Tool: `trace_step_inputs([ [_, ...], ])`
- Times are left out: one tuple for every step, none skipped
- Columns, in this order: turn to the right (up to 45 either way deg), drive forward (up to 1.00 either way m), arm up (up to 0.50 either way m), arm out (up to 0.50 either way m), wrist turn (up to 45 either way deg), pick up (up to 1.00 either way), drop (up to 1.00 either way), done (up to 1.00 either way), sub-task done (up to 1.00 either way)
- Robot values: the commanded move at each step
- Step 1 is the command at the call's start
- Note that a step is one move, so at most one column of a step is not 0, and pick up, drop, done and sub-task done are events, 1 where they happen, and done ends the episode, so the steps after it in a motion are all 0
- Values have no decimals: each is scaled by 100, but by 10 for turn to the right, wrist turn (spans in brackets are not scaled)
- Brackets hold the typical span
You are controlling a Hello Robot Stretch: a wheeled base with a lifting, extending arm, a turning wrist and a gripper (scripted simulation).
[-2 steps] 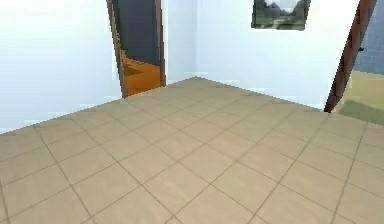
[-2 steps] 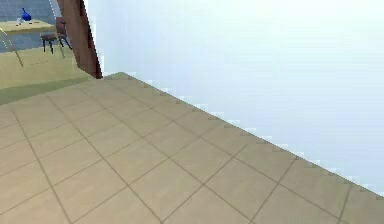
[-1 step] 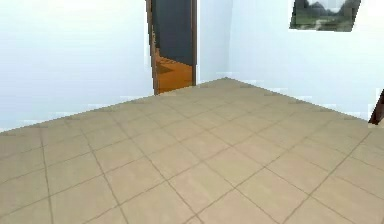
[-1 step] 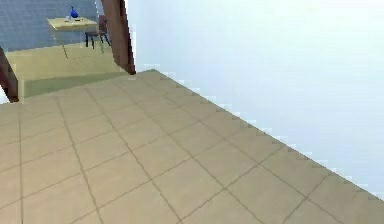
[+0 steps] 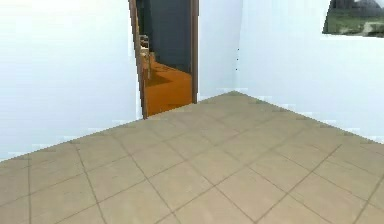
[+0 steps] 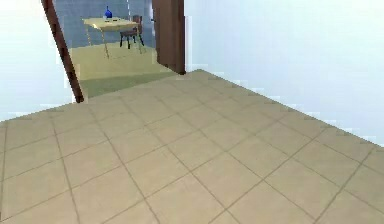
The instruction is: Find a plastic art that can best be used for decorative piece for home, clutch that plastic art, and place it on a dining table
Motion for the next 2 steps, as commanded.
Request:
trace_step_inputs([
  [0, 100, 0, 0, 0, 0, 0, 0, 0],
  [-30, 0, 0, 0, 0, 0, 0, 0, 0],
])
